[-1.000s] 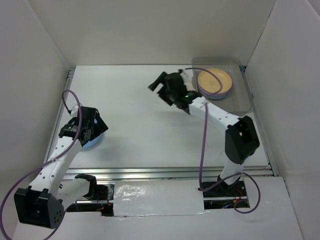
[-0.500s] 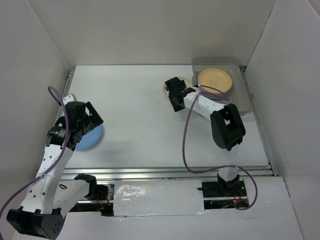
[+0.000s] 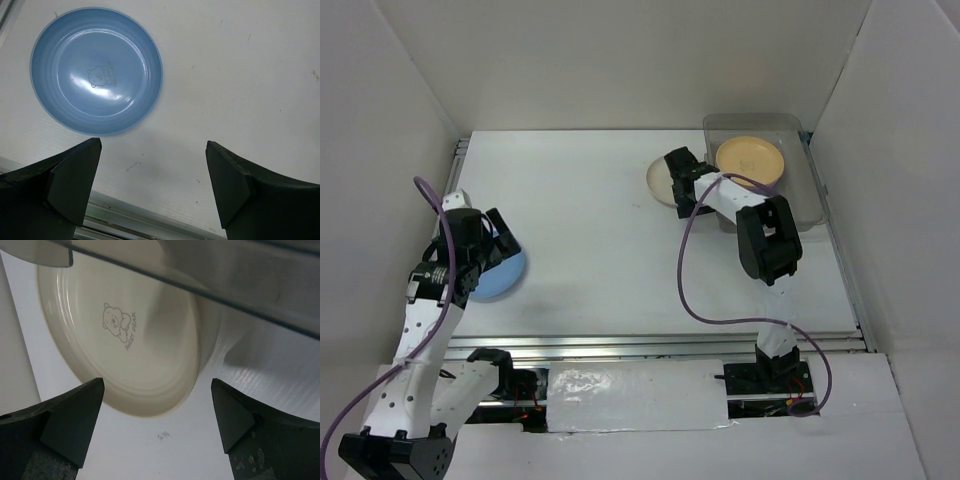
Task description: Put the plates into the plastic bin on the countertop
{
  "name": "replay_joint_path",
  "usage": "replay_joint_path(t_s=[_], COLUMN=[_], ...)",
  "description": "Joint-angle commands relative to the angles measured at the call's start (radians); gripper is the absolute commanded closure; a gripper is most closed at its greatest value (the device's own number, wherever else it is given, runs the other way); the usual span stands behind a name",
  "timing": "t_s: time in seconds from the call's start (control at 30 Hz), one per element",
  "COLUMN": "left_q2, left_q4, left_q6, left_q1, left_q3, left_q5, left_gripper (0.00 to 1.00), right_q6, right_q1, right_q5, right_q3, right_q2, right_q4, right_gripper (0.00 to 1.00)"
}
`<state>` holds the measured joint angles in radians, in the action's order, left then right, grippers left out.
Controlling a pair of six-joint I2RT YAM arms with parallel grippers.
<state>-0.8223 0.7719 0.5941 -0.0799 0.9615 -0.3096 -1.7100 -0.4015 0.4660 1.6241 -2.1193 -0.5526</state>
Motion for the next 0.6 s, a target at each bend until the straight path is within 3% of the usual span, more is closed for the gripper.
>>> replay_joint_path(t_s=[0.0, 0.17, 0.27, 0.37, 0.4, 0.57], left_q2=[0.002, 0.026, 0.046, 0.051, 0.051, 0.052], left_q4=[-0.056, -0.057, -0.057, -0.06, -0.059, -0.056], left_q6=[-0.043, -0.043, -0.039, -0.039, -0.039, -0.04], left_q1=[0.029, 0.039, 0.039, 0.037, 0.037, 0.04], left_q3=[-0.006, -0.012, -0.014, -0.014, -0.012, -0.01], left_q5=[0.047, 0.056, 0.047, 0.046, 0.044, 0.041], left_gripper=[0.01, 0.01, 0.01, 0.01, 0.01, 0.01], right_q6=[-0.023, -0.004, 0.019, 0.038, 0.053, 0.104], right_q1=[0.004, 0.035, 0.026, 0.018, 0.01, -0.016], right_q5=[-0.024, -0.102, -0.109, -0.115, -0.116, -0.164], right_q3=[0.051, 0.103, 0.143, 0.113, 0.102, 0.08], right_q2=[-0.045, -0.117, -0.152, -0.143, -0.131, -0.113], right_q4=[-0.055, -0.078, -0.102, -0.069, -0.032, 0.054], right_gripper=[0.05, 0.12, 0.24, 0.44, 0.57, 0.84])
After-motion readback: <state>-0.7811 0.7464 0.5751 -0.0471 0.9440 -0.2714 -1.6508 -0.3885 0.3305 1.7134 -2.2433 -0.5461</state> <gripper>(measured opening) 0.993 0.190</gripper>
